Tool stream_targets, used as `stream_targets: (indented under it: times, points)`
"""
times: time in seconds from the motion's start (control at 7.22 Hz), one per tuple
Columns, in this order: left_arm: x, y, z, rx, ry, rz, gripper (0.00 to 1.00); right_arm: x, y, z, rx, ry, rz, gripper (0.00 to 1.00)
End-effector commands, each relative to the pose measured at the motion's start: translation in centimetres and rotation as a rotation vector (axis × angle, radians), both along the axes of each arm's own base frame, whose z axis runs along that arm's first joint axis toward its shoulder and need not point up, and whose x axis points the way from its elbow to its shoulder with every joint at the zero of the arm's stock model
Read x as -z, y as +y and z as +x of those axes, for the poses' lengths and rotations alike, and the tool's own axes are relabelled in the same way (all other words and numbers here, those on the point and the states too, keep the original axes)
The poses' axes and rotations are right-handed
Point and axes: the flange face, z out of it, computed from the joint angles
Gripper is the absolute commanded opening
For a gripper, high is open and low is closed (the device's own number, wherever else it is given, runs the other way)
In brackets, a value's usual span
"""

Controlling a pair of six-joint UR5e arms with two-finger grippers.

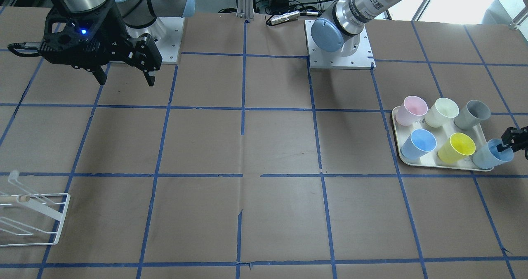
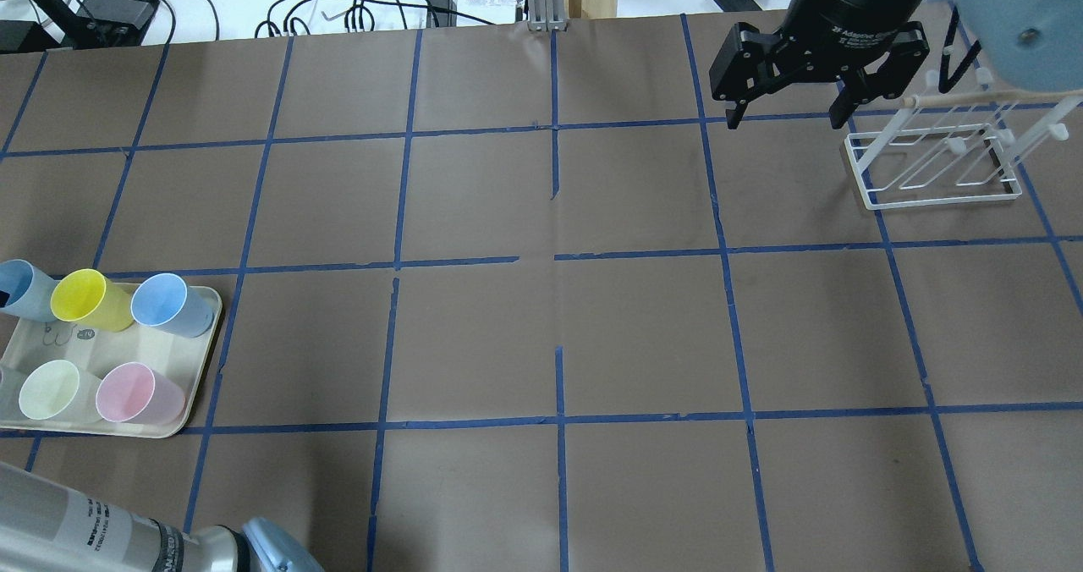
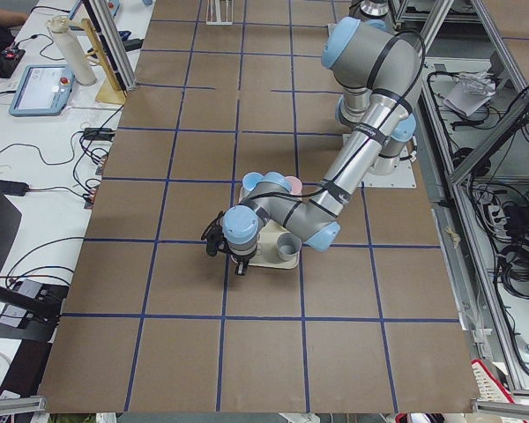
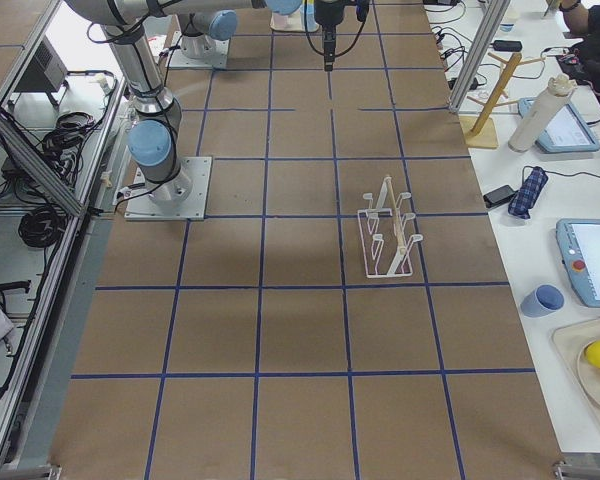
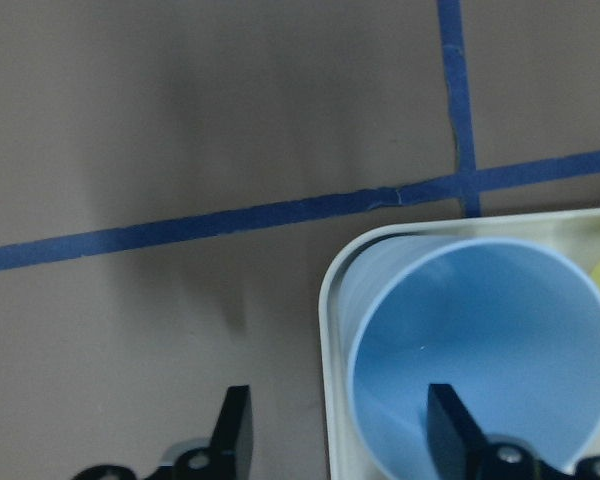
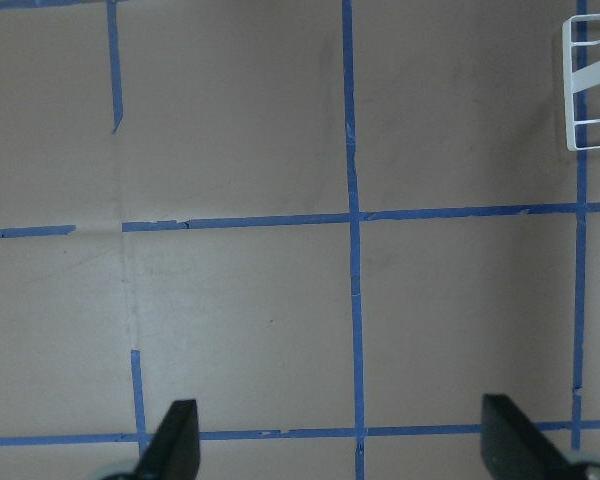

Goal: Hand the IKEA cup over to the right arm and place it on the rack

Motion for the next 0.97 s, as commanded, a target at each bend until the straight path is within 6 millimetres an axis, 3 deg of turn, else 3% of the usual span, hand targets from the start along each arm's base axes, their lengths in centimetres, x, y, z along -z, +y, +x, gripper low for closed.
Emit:
stream_targets:
  times: [0.0,0.28,0.42,0.69,0.83]
  points:
    - [-0.9,-0.1,-0.2,0.002,-0.006,-0.011,0.0,0.0,0.0,0.0,0.0,0.0,0.001,1.0]
    - [-3.7,-0.3,-0.6,0.017,-0.014,-0.019,0.0,0.0,0.0,0.0,0.0,0.0,-0.001,1.0]
    - [-7.4,-1.1,-1.8,0.038,0.019,0.003,0.0,0.0,0.0,0.0,0.0,0.0,-0.001,1.0]
    - [-17.1,-5.1,-9.5,0.104,0.086,0.083,0.0,-0.1,0.0,0.0,0.0,0.001,-0.005,1.0]
    - [-19.6,-5.8,-14.4,0.028,0.122,0.141,0.0,-0.3,0.0,-0.2,0.003,0.001,-0.005,1.0]
